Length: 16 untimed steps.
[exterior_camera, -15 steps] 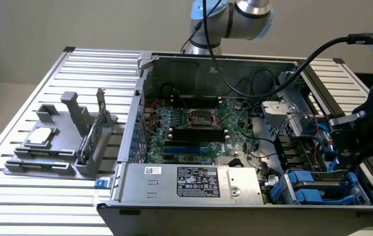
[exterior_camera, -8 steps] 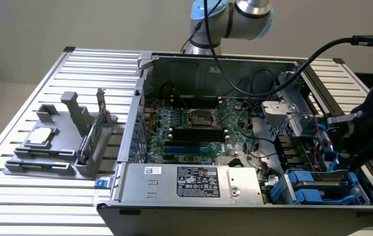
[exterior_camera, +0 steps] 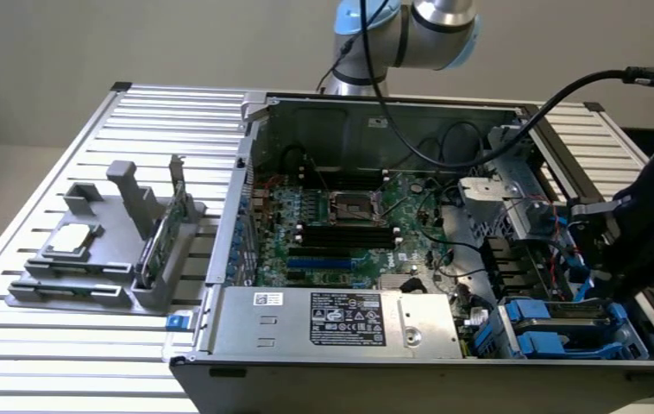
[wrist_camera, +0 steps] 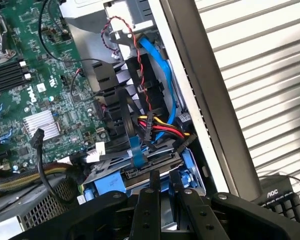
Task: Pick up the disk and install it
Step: 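Insert the first disk wire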
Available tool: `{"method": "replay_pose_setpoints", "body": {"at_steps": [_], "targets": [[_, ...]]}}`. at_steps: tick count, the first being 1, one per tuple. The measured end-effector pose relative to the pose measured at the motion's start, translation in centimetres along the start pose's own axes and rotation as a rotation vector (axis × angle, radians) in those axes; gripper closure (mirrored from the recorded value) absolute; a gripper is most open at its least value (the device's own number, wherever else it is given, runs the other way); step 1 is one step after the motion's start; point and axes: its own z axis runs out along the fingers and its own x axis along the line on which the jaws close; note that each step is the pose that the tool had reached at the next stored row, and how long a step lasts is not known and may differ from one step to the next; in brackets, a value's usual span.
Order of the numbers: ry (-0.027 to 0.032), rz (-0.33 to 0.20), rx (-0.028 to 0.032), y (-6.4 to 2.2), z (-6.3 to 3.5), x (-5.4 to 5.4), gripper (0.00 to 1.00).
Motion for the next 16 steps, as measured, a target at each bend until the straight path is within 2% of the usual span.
{"method": "replay_pose_setpoints", "body": {"at_steps": [8, 12, 16], "targets": [[-0.0005, 0.015, 0.0000, 0.55, 0.50, -1.5, 0.78], [-0.0013, 0.036, 0.0002, 0.56, 0.70, -1.6, 0.78], [-0.0040, 0.089, -0.0001, 0.55, 0.98, -1.5, 0.78]]}}
